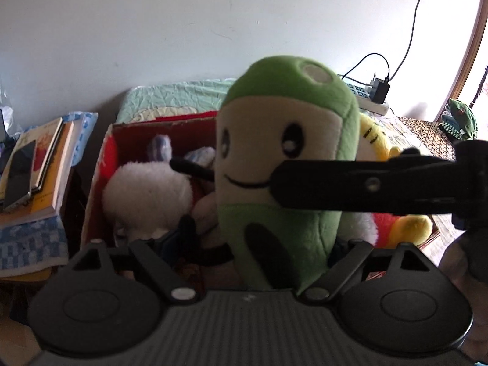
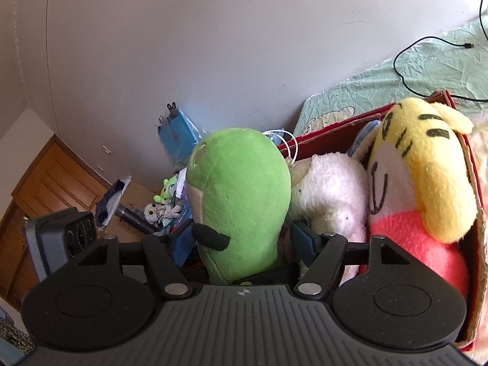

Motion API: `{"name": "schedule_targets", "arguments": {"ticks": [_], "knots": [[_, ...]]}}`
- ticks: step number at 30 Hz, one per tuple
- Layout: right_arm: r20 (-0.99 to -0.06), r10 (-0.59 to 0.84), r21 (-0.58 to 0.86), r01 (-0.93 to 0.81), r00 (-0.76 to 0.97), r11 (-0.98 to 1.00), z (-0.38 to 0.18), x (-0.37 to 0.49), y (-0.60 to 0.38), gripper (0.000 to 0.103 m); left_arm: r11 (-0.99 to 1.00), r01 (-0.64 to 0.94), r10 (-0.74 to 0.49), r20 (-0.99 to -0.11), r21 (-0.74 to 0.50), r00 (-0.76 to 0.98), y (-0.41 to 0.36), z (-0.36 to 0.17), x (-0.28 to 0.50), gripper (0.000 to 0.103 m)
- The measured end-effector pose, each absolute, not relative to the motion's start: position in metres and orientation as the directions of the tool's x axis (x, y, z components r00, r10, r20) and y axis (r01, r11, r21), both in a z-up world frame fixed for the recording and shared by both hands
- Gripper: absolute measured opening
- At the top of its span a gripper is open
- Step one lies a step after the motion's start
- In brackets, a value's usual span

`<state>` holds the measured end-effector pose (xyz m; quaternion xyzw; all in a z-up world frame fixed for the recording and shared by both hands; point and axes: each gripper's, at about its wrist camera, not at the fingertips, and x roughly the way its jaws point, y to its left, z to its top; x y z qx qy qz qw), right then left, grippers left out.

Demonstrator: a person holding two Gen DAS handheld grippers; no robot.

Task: Organize objects
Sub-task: 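Lower the green plush into the red box and open the right gripper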

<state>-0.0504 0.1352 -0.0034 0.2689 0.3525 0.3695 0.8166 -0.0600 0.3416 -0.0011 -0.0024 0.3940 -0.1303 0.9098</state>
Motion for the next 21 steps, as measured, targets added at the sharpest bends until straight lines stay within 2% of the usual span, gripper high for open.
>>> {"name": "schedule_targets", "arguments": {"ticks": [9,17,21], "knots": [[-0.373,0.791,0.699,-0.413,0.485,0.584,-0.001,-0.051,0.134,0.073,0.967,0.25,-0.213,-0.702,-0.051,0.68,0.338,0.005,-0.074,0.089],[-0.328,0.783,0.706,-0.413,0.529,0.575,0.005,-0.058,0.125,0.077,0.969,0.237,-0.226,-0.664,-0.075,0.713,0.345,0.019,-0.086,0.089],[-0.346,0.767,0.717,-0.375,0.54,0.587,0.001,-0.056,0.122,0.074,0.971,0.226,-0.221,-0.659,-0.079,0.719,0.347,0.02,-0.087,0.088]]}}
